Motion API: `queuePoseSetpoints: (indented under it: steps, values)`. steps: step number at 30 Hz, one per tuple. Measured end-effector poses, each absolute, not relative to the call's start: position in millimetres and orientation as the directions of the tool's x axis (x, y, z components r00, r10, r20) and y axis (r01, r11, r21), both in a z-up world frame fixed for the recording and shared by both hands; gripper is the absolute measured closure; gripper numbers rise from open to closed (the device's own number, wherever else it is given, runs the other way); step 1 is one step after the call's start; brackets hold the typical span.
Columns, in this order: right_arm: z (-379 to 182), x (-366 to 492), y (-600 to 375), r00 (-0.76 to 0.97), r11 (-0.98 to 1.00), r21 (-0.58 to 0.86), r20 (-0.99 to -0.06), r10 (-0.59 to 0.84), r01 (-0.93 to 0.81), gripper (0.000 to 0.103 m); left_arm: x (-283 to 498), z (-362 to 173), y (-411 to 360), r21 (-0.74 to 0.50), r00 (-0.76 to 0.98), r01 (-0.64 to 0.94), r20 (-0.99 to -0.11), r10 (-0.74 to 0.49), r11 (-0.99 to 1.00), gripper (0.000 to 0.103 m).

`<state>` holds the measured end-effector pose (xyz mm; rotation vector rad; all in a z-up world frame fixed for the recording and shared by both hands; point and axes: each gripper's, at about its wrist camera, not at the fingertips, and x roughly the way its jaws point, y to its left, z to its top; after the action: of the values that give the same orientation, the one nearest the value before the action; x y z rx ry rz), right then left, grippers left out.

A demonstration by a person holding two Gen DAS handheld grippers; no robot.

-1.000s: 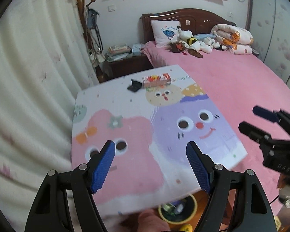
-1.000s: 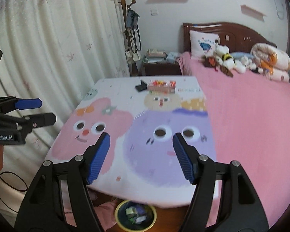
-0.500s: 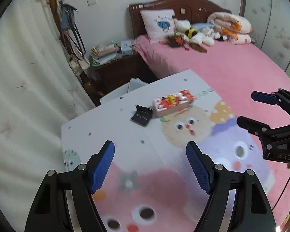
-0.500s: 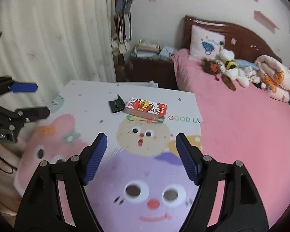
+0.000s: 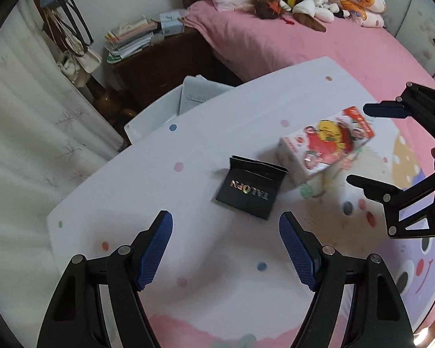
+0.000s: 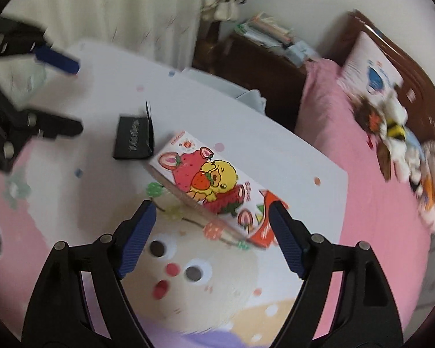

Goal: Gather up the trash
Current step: 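Grasp the red-and-white B.Duck box with the right tool while the left tool grasps the black TALOPN card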

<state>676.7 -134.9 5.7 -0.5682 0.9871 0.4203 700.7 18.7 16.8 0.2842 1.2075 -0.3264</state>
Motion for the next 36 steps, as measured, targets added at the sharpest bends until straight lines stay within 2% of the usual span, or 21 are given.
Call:
queuePoseSetpoints:
  steps: [3, 9, 16, 18, 20, 24, 26, 30, 36]
  values:
    - [-16, 694, -127, 0.495, 0.729, -0.306, -0.867, 0.051, -0.612, 0.025, 710, 0, 21, 0.024, 0.296, 0.389, -0.950, -0.101, 0.921, 0.025]
    - [-34, 719, -117, 0.472, 0.670, -0.314, -0.879, 0.062, -0.673, 0.025, 726, -27, 28, -0.021, 0.234, 0.408, -0.964, -0.127, 0.913, 0.025]
    - [-61, 751, -107, 0.364, 0.685, -0.238, -0.930, 0.043, -0.688, 0.025, 733, -43, 26, -0.049, 0.212, 0.427, -0.965, -0.153, 0.903, 0.025]
    - [-66, 761, -112, 0.312, 0.725, -0.175, -0.948, 0.058, -0.666, 0.028, 737, -48, 23, -0.052, 0.208, 0.431, -0.966, -0.155, 0.901, 0.025]
    - [-70, 768, -118, 0.286, 0.758, -0.134, -0.955, 0.073, -0.639, 0.036, 742, -54, 17, -0.053, 0.200, 0.437, -0.968, -0.154, 0.898, 0.025]
    - [-74, 777, -139, 0.288, 0.860, -0.107, -0.956, 0.048, -0.499, 0.040, 750, -64, 2, -0.060, 0.182, 0.462, -0.970, -0.161, 0.885, 0.025]
    - [-76, 777, -153, 0.270, 0.913, -0.039, -0.960, 0.079, -0.406, 0.052, 753, -68, -6, -0.084, 0.170, 0.475, -0.968, -0.185, 0.876, 0.025]
    - [-81, 762, -171, 0.284, 0.958, 0.060, -0.948, 0.142, -0.279, 0.053, 758, -71, -19, -0.077, 0.192, 0.499, -0.961, -0.197, 0.863, 0.025]
    - [-87, 739, -174, 0.332, 0.974, 0.107, -0.928, 0.171, -0.202, 0.054, 764, -70, -34, -0.043, 0.223, 0.517, -0.957, -0.184, 0.855, 0.025]
